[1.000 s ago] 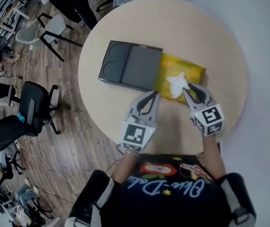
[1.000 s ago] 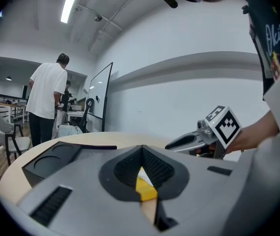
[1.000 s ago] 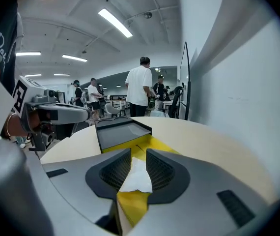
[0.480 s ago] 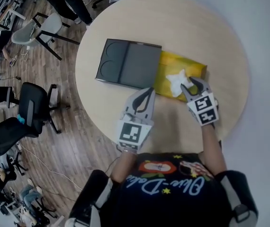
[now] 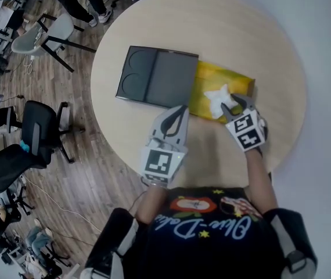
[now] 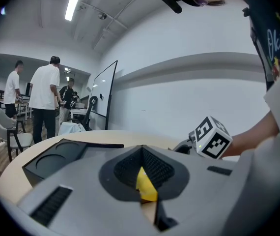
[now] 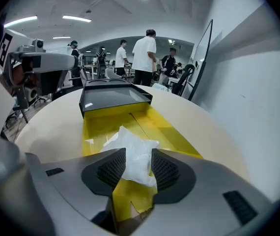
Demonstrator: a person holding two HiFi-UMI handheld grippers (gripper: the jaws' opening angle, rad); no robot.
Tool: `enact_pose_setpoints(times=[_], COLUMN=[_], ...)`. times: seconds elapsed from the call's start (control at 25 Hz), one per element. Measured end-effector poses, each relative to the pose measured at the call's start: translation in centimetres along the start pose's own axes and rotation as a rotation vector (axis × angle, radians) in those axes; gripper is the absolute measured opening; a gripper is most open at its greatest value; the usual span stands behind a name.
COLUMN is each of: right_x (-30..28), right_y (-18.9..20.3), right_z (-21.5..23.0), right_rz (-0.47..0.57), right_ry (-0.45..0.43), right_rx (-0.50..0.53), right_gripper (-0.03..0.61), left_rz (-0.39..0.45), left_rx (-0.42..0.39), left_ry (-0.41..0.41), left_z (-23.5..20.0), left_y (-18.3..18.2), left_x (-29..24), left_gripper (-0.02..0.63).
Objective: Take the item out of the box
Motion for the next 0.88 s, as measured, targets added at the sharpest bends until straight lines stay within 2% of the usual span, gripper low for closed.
enact_pose_setpoints(times=[0.12, 0.28, 0.4, 0.44, 0.56, 0.6, 0.88], right_x=[-0.5, -0.7, -0.5, -0.6, -1.1, -1.2, -0.9], right_y=[0.1, 0.0, 0.0, 0.1, 0.7, 0.7, 0.7], right_z=[-0.3, -0.4, -0.3, -0.3, -0.3, -0.3, -0.4], right_rz=[-0.037, -0.100, -0.113, -0.111, -0.102, -0.105, -0.084], right_ry=[0.007, 0.017, 0.024, 0.027, 0.044, 0.046, 0.020], right_rx=[0.019, 0.051, 0.076, 0.085, 0.121, 0.124, 0.093], right_gripper=[0.141, 0.141, 0.140, 0.133, 0.013, -0.002, 0.000], left_rz=[0.012, 0.007, 0.014, 0.015, 0.008, 0.005, 0.013], left_rx=[0.029, 0.011, 0.037, 0.041, 0.023, 0.007, 0.025], left_ry=[-0.005, -0.002, -0.013, -0.015, -0.014, -0.010, -0.016], left_z=[0.1, 0.1, 0.1, 0.1, -0.1, -0.1, 0.0], left_y=[0.0, 0.2, -0.3, -0.3, 0.0, 0.2, 0.1], left_x=[0.1, 0.4, 0.6, 0.7, 0.9, 1.0, 1.2], left_gripper=[-0.003, -0.003, -0.003, -0.003, -0.003, -0.003, -0.003])
Point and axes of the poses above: the fingertips, and each gripper's own axes: x backward along the fingers, z to its right, y out of its underside, the point moved 7 cm from there along x, backward along the fingers, and after that the axes turned 4 degrees about y, right-handed, at the moved point
